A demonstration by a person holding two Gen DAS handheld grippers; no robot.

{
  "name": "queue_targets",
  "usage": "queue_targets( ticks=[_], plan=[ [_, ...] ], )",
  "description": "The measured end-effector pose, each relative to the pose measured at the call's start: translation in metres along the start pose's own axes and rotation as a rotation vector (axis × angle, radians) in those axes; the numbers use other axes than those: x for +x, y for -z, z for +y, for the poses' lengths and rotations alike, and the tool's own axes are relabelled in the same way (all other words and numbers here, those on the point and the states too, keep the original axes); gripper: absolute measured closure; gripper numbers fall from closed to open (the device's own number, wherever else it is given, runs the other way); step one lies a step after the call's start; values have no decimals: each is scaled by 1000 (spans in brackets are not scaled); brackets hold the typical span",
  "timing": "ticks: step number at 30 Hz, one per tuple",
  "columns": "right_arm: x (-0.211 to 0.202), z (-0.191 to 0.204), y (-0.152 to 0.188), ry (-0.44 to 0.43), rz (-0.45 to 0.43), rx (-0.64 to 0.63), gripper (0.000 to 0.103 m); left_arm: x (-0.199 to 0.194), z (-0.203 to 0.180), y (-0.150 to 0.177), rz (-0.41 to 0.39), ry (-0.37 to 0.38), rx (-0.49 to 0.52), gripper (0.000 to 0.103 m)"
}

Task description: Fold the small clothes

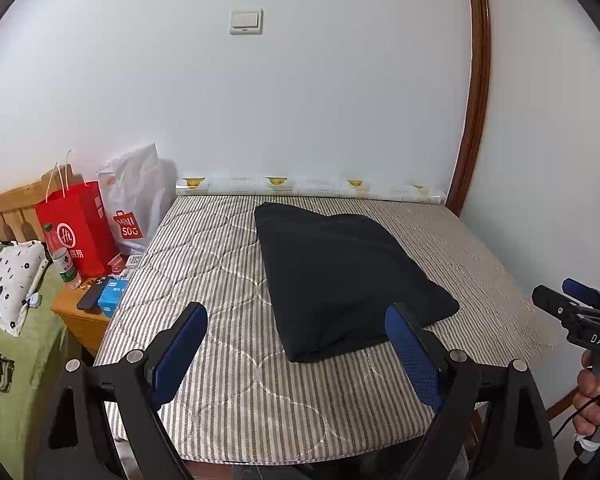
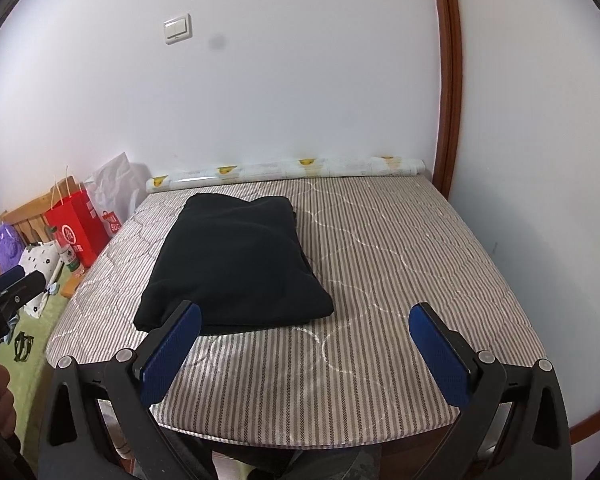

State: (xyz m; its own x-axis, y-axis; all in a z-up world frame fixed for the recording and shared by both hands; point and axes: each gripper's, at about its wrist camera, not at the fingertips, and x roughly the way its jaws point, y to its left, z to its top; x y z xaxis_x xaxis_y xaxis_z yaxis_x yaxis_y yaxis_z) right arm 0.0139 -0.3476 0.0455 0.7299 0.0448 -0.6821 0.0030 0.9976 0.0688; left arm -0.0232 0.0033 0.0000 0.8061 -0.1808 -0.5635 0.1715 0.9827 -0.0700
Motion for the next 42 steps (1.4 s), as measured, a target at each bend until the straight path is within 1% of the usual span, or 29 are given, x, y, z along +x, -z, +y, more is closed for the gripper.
queue_targets(
  ticks=[13, 38, 42],
  plan=[
    [-1, -3, 0, -10, -1, -10, 1, -3, 0, 0, -2, -1, -6, 13],
    [-5, 8, 2, -16, -7, -20, 1, -3, 2, 0, -2, -6, -33, 13],
    [-5, 11, 3, -21, -8, -17, 1, -3, 4, 0, 0, 11, -49, 13]
  ],
)
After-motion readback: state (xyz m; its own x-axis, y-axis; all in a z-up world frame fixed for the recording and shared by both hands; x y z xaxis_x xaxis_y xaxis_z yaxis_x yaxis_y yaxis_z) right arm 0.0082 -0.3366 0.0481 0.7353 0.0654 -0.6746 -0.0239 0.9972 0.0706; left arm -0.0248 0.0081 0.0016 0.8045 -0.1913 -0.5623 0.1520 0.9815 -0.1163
